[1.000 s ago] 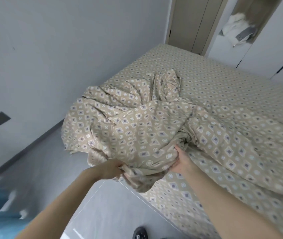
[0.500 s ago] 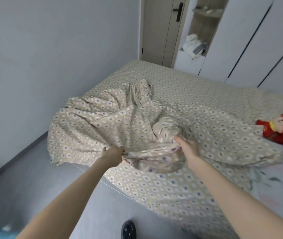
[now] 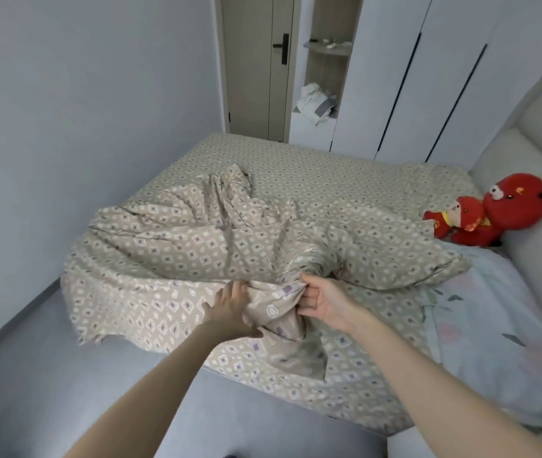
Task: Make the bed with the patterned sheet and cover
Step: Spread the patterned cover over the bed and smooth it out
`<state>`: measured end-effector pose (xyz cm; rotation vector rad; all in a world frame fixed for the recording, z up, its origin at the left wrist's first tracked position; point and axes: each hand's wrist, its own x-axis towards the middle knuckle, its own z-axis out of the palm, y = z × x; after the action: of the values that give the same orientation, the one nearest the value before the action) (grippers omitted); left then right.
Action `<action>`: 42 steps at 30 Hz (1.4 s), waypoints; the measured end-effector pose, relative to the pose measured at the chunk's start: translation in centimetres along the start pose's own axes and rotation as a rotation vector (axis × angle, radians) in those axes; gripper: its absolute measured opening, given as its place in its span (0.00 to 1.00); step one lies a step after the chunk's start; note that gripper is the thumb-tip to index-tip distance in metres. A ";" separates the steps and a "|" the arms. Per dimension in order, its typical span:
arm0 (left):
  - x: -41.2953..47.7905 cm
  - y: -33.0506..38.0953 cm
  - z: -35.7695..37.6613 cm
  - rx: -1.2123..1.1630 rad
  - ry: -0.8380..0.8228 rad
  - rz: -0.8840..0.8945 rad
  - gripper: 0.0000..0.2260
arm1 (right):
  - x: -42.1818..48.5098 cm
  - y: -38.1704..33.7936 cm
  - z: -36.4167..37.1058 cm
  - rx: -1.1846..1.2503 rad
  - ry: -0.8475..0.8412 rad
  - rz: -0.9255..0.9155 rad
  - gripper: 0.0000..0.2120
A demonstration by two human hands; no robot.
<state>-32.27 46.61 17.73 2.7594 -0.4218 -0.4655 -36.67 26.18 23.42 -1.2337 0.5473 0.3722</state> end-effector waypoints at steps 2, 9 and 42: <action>0.3 0.0 0.1 -0.053 0.089 -0.021 0.33 | 0.1 0.0 0.2 0.017 0.001 -0.001 0.12; 1.9 -4.3 -4.6 -0.227 0.096 -0.039 0.08 | 2.4 0.3 1.5 0.017 0.133 0.014 0.11; 5.8 -16.2 -7.0 0.140 -0.295 -0.100 0.14 | 12.5 7.2 1.2 0.360 0.653 0.087 0.15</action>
<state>-20.72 61.19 16.84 2.8628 -0.3979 -0.9066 -30.26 29.14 10.82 -0.9654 1.1756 -0.0740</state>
